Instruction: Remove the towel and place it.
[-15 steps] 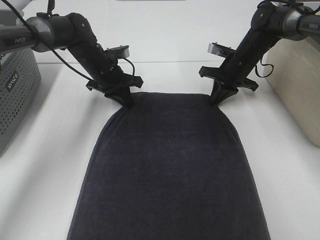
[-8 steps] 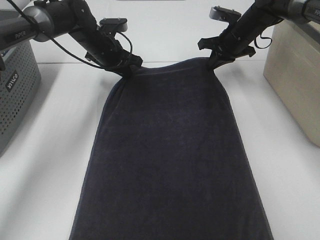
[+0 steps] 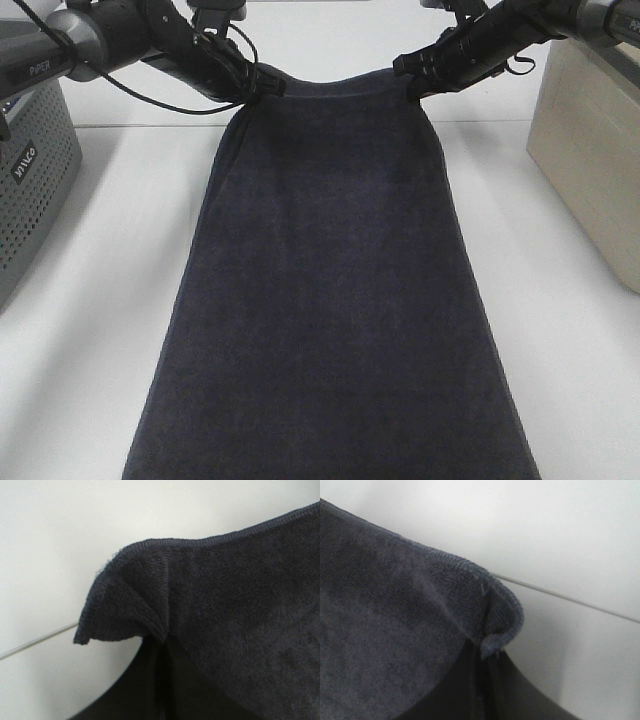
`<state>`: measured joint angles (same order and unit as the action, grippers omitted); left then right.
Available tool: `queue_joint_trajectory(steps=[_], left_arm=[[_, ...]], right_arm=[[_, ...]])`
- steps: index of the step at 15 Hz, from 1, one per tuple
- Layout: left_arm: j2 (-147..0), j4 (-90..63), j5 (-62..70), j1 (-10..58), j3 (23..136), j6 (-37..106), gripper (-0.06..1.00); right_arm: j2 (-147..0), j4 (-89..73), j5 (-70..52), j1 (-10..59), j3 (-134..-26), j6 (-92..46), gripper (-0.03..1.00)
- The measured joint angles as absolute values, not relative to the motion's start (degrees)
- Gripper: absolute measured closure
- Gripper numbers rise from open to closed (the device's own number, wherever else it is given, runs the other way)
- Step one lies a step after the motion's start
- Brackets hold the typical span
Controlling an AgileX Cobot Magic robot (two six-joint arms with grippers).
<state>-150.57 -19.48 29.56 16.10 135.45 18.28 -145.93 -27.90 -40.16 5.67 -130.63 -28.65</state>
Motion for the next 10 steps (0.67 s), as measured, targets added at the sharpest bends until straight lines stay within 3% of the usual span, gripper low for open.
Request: queue_joint_trajectory(steps=[10], left_arm=[[-153.90, -19.31, 22.00, 16.10, 135.62, 19.77, 0.93]], right_arm=[[-150.23, -32.89, -33.00, 5.67, -130.63, -33.75, 0.95]])
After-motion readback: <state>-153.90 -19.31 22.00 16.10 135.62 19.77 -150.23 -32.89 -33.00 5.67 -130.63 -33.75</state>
